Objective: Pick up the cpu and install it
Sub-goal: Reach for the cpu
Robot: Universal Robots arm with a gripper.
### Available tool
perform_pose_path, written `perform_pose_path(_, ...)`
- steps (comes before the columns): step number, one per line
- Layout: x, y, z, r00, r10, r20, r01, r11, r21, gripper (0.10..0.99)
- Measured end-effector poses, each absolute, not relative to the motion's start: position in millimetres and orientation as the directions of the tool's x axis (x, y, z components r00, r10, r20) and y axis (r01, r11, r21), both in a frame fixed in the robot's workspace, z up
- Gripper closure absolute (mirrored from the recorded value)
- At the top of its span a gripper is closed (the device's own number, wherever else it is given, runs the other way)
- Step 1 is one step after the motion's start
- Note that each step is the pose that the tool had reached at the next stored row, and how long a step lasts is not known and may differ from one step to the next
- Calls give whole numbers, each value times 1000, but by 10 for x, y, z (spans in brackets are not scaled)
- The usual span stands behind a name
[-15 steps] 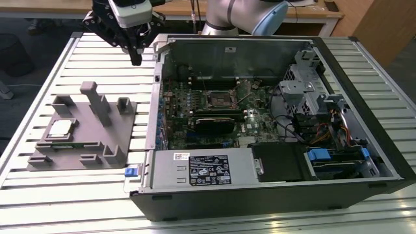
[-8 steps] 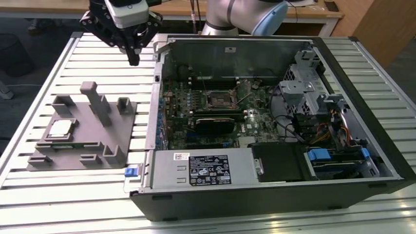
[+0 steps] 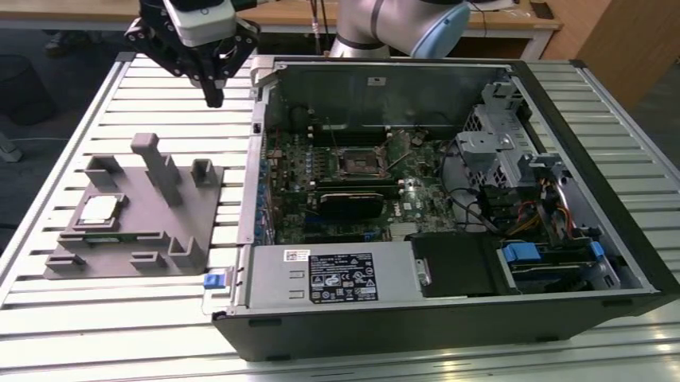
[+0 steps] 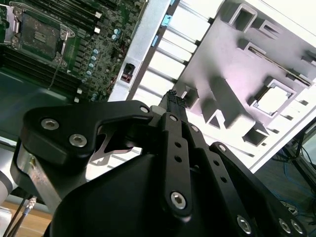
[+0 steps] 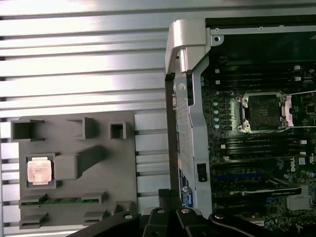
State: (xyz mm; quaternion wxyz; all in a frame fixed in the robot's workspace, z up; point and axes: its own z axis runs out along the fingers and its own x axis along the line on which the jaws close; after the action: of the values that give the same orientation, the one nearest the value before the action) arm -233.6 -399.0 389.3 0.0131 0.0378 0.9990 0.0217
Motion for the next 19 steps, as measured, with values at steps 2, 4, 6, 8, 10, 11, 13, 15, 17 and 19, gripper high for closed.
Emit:
perform_pose_path(2,-2350,-3989,3892,-997,76,-24,75,996,44,980)
perform_pose_path(4,-2366,-3989,3891,-997,76,-24,75,996,44,980)
perform_pose_path(6,-2382,-3989,3891,-997,76,-24,75,996,44,980)
perform_pose_path(8,-2399,-3990,3891,-997,76,-24,75,996,44,980)
perform_pose_path(10,-2414,-3989,3890,-997,76,-24,75,996,44,980)
perform_pose_path(11,-2422,-3989,3890,-997,76,-24,75,996,44,980)
perform_pose_path(13,-2437,-3989,3889,-997,76,-24,75,996,44,980)
perform_pose_path(15,-2454,-3989,3888,-997,76,-25,75,996,44,980)
perform_pose_path(17,-2469,-3989,3888,-997,76,-24,75,996,44,980)
perform_pose_path(19,-2484,-3989,3887,-997,76,-24,75,996,44,980)
